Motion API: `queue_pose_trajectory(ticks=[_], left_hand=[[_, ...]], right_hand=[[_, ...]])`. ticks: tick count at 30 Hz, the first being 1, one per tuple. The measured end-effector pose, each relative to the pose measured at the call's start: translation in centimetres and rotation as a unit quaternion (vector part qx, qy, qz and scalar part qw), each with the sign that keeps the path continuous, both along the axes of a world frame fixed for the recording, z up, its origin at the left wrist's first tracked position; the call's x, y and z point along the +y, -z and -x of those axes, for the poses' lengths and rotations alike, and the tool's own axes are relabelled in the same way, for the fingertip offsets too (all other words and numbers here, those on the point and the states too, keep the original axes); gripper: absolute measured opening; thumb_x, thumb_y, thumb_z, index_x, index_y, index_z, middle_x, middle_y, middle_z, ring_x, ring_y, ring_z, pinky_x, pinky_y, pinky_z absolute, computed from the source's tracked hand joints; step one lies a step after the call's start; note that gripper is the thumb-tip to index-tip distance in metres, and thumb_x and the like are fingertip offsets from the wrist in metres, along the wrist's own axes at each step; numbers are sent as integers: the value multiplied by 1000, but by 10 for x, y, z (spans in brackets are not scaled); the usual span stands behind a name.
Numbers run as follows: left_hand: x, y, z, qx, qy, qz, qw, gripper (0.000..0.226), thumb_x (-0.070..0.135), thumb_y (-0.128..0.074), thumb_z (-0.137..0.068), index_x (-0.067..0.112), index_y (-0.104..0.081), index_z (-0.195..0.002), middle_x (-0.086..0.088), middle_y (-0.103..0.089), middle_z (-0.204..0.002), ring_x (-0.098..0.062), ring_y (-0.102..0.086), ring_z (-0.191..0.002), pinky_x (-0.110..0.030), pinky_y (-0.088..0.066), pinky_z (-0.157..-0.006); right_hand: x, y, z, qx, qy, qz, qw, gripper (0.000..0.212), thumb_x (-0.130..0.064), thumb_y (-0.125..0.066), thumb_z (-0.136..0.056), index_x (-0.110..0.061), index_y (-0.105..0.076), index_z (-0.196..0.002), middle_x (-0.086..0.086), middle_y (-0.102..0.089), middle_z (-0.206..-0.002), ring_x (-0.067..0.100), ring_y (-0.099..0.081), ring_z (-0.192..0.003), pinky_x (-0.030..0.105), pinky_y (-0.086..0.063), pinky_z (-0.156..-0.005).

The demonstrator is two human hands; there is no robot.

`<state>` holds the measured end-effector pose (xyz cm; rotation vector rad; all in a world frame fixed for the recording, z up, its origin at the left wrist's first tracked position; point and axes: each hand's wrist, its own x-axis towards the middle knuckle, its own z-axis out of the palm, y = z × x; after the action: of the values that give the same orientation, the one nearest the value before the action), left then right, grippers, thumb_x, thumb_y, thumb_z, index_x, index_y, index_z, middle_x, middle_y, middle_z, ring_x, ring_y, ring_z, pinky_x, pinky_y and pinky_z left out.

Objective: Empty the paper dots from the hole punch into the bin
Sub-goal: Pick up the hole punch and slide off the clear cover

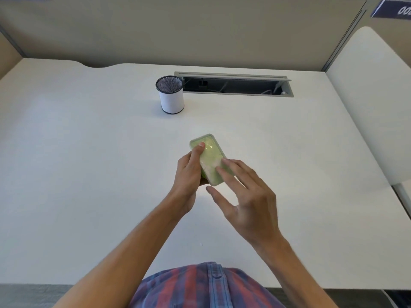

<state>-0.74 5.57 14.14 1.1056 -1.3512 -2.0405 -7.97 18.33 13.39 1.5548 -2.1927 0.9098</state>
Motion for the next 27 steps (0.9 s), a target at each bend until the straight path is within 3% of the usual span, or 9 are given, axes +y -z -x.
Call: queue_pose_trajectory(ticks=[4,7,10,13,20,24,27], left_hand=[[1,1,-2,0,-11,-23,1000,37,42,-45,-101,12,-66,-98,-2,-71,-76,-14,-68,-66,-20,-51,-53],[4,3,-1,6,-22,-41,999,43,52,-43,-100,16,-67,-102,-8,-71,-89,-19,-68,-77,-28,-52,-69],[9,4,0,13,-48,-74,996,65,72,-34,-92,19,-67,-108,-5,-74,-91,-20,-70,-87,-36,-53,-88],[10,4,0,3,-73,-90,993,81,81,-23,-86,16,-67,-107,-5,-71,-88,-22,-68,-87,-38,-53,-94],[10,3,2,3,-91,-92,992,76,78,-21,-89,13,-60,-94,-4,-59,-75,-24,-60,-80,-31,-52,-76],[12,1,3,3,-82,-85,993,74,77,-22,-90,14,-62,-92,-12,-61,-89,-25,-62,-86,-40,-51,-97],[16,0,3,7,-76,-75,994,68,72,-24,-93,19,-64,-86,-7,-64,-86,-22,-64,-85,-43,-50,-101]], right_hand=[[-1,1,0,48,-2,-9,999,32,-38,-69,-90,-13,-75,-109,4,-72,-120,21,-68,-110,32,-56,-85],[-3,0,-2,75,-8,-16,997,30,-37,-67,-91,-13,-76,-107,6,-73,-117,23,-70,-106,32,-53,-84],[-5,-2,-4,88,-15,-11,996,28,-35,-64,-93,-13,-77,-103,6,-75,-112,22,-71,-103,31,-52,-77],[-7,-4,-5,112,-28,-3,993,26,-33,-64,-93,-13,-78,-100,5,-77,-108,21,-73,-99,30,-52,-67],[-11,-8,-6,135,-41,42,989,30,-26,-53,-100,-10,-78,-98,4,-78,-101,18,-75,-92,26,-51,-56],[-10,-10,0,128,-58,68,988,31,-21,-50,-101,-5,-76,-95,6,-79,-97,18,-77,-81,25,-49,-52],[-7,-13,8,125,-50,83,987,26,-17,-54,-98,-4,-75,-92,5,-78,-82,21,-67,-54,28,-44,-42]])
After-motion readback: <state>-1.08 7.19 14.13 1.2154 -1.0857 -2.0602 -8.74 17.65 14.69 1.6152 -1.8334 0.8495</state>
